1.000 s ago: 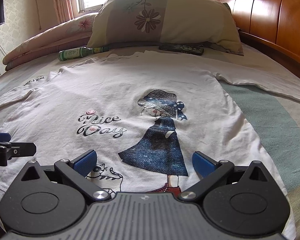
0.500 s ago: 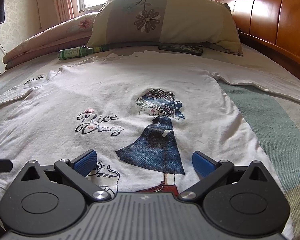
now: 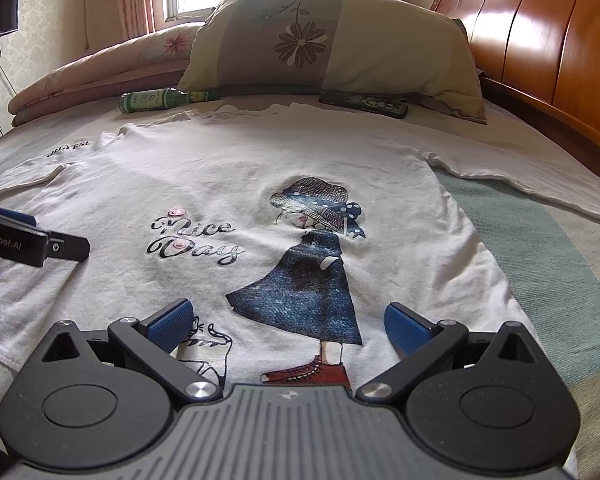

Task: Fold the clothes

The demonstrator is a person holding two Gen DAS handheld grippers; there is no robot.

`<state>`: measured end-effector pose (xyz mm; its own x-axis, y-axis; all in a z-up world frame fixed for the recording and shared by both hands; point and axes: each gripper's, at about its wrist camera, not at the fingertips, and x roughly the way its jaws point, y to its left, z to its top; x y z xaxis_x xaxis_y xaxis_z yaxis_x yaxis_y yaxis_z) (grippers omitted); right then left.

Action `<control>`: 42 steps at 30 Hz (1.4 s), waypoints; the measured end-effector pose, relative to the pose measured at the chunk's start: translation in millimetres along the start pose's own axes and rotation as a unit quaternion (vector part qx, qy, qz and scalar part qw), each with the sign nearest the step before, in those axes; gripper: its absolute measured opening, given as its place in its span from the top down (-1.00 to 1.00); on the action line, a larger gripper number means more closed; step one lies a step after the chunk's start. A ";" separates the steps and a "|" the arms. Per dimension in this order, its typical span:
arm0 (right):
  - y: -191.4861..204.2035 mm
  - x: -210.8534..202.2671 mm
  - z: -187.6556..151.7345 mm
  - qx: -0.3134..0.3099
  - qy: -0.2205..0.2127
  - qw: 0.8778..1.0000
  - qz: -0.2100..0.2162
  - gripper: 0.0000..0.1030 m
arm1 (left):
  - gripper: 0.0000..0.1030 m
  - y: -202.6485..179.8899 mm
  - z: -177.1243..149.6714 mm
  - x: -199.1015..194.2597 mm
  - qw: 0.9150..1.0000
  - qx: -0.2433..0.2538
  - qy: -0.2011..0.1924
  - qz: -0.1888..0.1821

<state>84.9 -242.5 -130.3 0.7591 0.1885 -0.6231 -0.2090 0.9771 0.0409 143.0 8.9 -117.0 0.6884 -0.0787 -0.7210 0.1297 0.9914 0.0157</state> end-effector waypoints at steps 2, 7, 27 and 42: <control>-2.2 -4.0 2.0 0.001 0.011 1.000 -0.005 -1.00 | -0.99 5.0 12.4 4.8 1.000 -0.004 -0.003 0.007; -17.4 -16.8 5.8 0.021 0.040 0.998 -0.036 -1.00 | -0.99 16.3 19.3 21.4 1.000 -0.005 -0.017 0.006; 9.2 129.4 221.8 -0.039 0.075 0.995 0.043 -1.00 | -0.99 52.4 36.0 4.2 0.998 -0.038 -0.047 0.031; 41.9 327.6 279.6 -0.005 0.112 0.994 -0.017 -1.00 | -0.99 81.0 40.8 5.7 0.994 -0.070 -0.045 0.074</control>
<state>497.2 -112.1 -114.3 0.6092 0.1284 -0.7825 -0.1926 0.9812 0.0111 186.5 84.4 -91.6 0.7539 0.0654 -0.6537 -0.0738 0.9972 0.0147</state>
